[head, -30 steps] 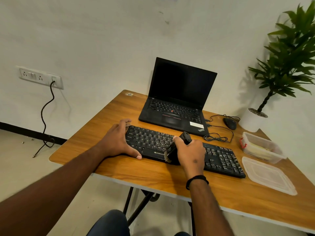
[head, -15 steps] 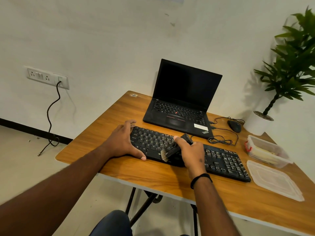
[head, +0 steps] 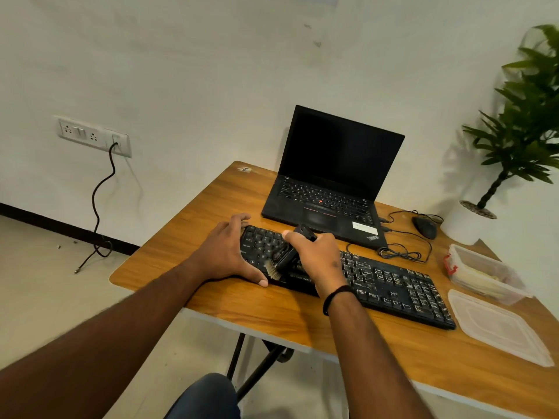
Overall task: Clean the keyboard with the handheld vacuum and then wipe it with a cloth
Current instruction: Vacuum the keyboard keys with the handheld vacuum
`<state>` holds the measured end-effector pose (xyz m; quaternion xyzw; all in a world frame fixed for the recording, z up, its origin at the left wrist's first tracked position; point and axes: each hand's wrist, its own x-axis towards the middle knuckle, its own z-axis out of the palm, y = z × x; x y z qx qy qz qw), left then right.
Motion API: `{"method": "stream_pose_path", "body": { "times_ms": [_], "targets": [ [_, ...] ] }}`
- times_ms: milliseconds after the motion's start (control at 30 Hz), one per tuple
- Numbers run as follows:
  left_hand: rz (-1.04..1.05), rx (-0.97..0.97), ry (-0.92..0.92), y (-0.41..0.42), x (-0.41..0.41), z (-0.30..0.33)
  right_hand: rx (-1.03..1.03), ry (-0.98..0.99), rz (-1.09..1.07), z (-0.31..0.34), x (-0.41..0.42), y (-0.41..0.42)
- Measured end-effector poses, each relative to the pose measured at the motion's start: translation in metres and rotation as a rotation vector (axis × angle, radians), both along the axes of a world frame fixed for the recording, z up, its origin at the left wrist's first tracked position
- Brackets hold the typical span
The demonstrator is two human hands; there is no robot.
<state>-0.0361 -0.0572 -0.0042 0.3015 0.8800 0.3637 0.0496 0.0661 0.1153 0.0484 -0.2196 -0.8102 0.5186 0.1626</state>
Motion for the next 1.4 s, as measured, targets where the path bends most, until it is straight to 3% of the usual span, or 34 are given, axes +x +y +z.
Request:
{"method": "stream_pose_path", "body": {
  "times_ms": [67,167,300,533,767,1100,1200,1400],
  "targets": [
    [-0.007,-0.002,0.010,0.000,0.001,0.001,-0.140,0.123,0.047,0.006,0.009,0.005],
    [-0.013,0.001,0.021,0.000,0.002,0.001,-0.255,0.349,-0.083,0.003,0.025,0.018],
    [-0.016,-0.027,0.023,0.000,0.003,0.004,-0.092,0.481,-0.312,-0.030,0.049,0.026],
    [-0.020,-0.096,0.108,0.000,0.009,0.001,-0.025,0.557,-0.337,-0.042,0.070,0.014],
    [-0.035,0.006,0.382,0.041,0.038,0.008,-0.118,0.540,-0.342,-0.047,0.068,0.026],
    [-0.037,-0.024,0.371,0.042,0.038,0.004,-0.277,0.608,-0.252,-0.028,0.054,0.054],
    [-0.029,-0.050,0.367,0.043,0.035,0.001,-0.134,0.590,-0.160,-0.008,0.026,0.067],
    [-0.019,-0.057,0.280,0.046,0.037,0.010,0.363,0.451,0.020,0.006,-0.036,0.106]
  ]
}}
